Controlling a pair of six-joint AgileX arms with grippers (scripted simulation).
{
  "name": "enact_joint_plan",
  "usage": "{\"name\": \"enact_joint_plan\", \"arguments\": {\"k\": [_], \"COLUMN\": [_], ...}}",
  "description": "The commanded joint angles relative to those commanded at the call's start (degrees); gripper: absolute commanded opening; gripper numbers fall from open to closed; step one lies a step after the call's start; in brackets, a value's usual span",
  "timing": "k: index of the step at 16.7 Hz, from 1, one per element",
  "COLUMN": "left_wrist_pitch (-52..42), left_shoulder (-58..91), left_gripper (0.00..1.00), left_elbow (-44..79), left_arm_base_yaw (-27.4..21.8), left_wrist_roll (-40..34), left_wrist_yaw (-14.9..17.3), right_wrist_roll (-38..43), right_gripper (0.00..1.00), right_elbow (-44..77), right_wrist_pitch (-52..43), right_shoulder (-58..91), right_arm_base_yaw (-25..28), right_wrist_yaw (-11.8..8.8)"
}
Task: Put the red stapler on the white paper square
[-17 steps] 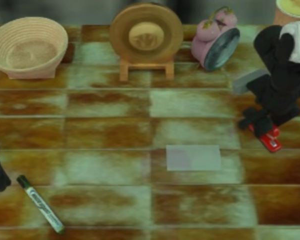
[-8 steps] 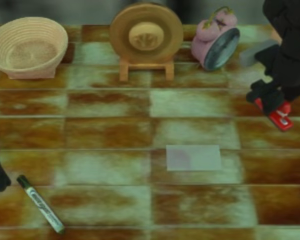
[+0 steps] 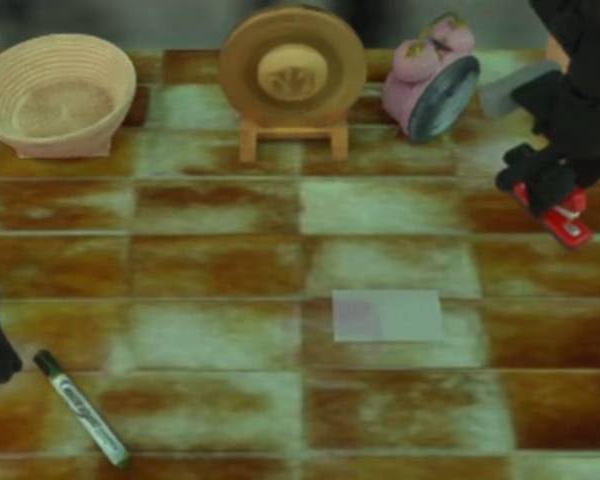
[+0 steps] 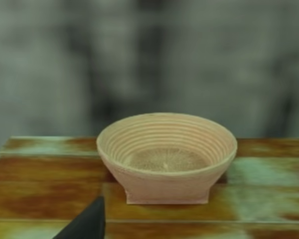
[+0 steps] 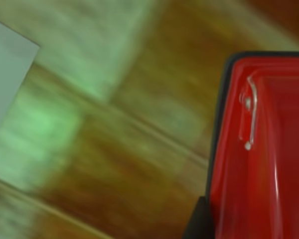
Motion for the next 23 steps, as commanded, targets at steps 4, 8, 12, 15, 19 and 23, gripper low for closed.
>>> {"name": "enact_joint_plan", "arguments": {"k": [4, 8, 12, 15, 19, 23], "left_wrist_pitch": [0.0, 0.0, 0.0, 0.0, 0.0, 0.0], "left_shoulder": [0.0, 0.0, 0.0, 0.0, 0.0, 0.0], "left_gripper": [1.0, 1.0, 1.0, 1.0, 1.0, 1.0], "left_elbow": [0.0, 0.0, 0.0, 0.0, 0.0, 0.0], "left_arm_base_yaw": [0.0, 0.0, 0.0, 0.0, 0.0, 0.0], "left_wrist_roll": [0.0, 0.0, 0.0, 0.0, 0.0, 0.0], "left_wrist_yaw": [0.0, 0.0, 0.0, 0.0, 0.0, 0.0], "right_wrist_roll": [-8.1, -20.4, -32.6, -36.6, -36.5, -36.4], "right_gripper": [0.0, 0.0, 0.0, 0.0, 0.0, 0.0], "right_elbow": [2.7, 6.0, 8.9, 9.9, 9.7, 6.1], "right_wrist_pitch": [-1.6, -4.0, -6.0, -6.6, -6.5, -2.2], "right_shoulder": [1.1, 2.4, 3.2, 3.2, 3.1, 3.7], "right_arm_base_yaw": [4.7, 12.1, 19.1, 21.7, 21.6, 21.5], "right_wrist_yaw": [0.1, 0.2, 0.3, 0.4, 0.4, 0.5]}}
